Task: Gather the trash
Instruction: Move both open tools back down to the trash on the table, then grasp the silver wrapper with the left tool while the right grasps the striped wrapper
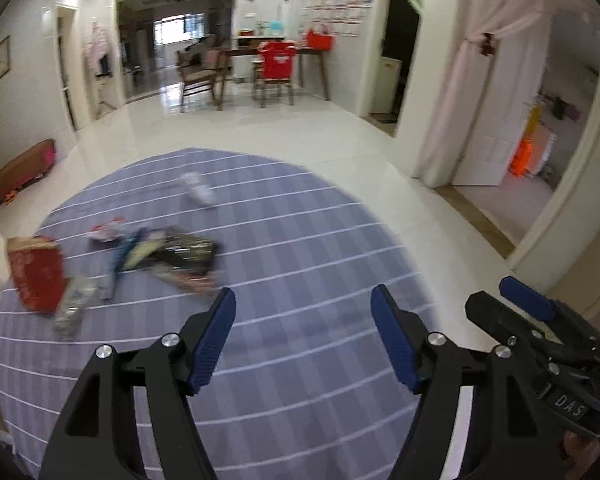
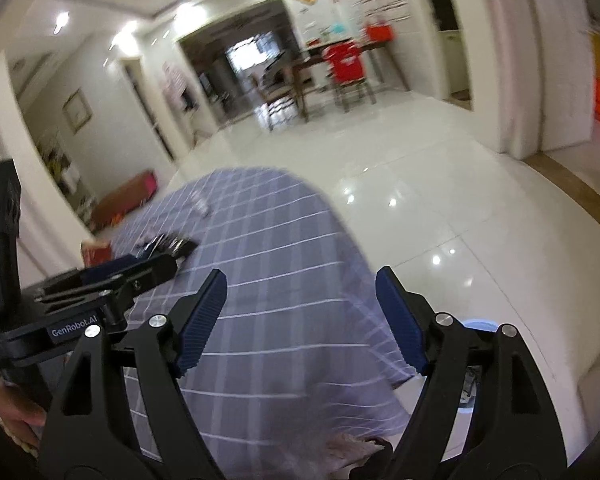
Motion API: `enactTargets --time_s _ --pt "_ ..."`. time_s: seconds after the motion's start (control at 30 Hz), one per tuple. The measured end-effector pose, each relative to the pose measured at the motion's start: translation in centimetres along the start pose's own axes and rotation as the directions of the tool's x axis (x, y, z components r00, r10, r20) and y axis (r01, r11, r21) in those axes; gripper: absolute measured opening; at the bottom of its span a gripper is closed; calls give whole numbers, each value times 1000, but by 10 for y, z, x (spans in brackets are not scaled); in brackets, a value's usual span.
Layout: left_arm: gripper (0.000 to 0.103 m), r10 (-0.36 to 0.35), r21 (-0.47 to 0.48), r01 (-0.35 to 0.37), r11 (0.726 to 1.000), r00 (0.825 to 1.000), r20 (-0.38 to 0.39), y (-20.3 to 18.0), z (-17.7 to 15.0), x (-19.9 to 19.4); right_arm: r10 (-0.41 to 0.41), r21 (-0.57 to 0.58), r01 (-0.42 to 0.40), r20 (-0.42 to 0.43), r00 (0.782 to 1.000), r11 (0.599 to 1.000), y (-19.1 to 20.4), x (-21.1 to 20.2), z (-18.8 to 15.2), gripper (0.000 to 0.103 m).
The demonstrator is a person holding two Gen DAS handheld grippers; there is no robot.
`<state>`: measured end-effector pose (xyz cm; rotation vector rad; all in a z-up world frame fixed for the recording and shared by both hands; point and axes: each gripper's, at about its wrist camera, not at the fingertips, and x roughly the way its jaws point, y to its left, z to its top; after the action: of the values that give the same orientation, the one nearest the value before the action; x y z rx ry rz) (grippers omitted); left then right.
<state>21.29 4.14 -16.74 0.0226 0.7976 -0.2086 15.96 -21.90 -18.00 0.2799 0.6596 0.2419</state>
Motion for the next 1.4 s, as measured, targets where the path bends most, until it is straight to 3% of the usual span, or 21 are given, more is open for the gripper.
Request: enactTargets --time_s 0.07,0.33,0.43,0.63,0.73,0.93,1.0,1.03,1.07,1.13,1.17,1.23,1.4 --pt "74 30 -14 -30 999 1000 3 30 -3 -1 9 -48 -11 -29 1000 999 25 18 3 76" --pt "74 205 -61 -206 977 978 -21 136 -20 3 28 -201 -49 -107 994 978 95 84 12 79" --pt "74 224 -85 -229 970 973 -61 168 -26 13 27 -234 -58 -136 990 970 110 104 11 79" --pt "74 201 -86 -208 974 976 -80 189 -31 29 14 -300 -72 -191 982 951 132 142 9 79" --pt "73 226 -60 -231 971 971 -80 184 -32 33 13 -316 -79 -205 979 945 138 157 11 79" --pt "51 187 -76 -196 978 976 -112 194 -30 43 26 -337 -108 -239 971 935 149 173 10 79" --pt "42 177 -66 -185 980 978 -107 190 -30 41 19 -353 -107 -245 969 930 153 175 9 79" --pt "32 177 -58 -184 981 978 -106 188 -30 40 8 -364 -102 -250 968 926 156 178 8 78" --pt "26 175 -54 -182 982 979 -107 186 -30 38 1 -375 -102 -260 965 922 159 180 6 75" --pt "23 183 -59 -190 980 977 -109 184 -30 36 -23 -400 -98 -286 958 911 164 184 1 52" --pt "21 184 -64 -191 979 977 -110 183 -31 35 -34 -414 -89 -280 959 906 165 183 -1 50" --pt "20 177 -80 -186 979 978 -112 180 -33 31 -50 -445 -79 -270 961 892 169 182 -4 32" --pt "18 152 -119 -165 979 982 -115 181 -44 17 -34 -425 -92 -280 959 900 164 171 -10 23"
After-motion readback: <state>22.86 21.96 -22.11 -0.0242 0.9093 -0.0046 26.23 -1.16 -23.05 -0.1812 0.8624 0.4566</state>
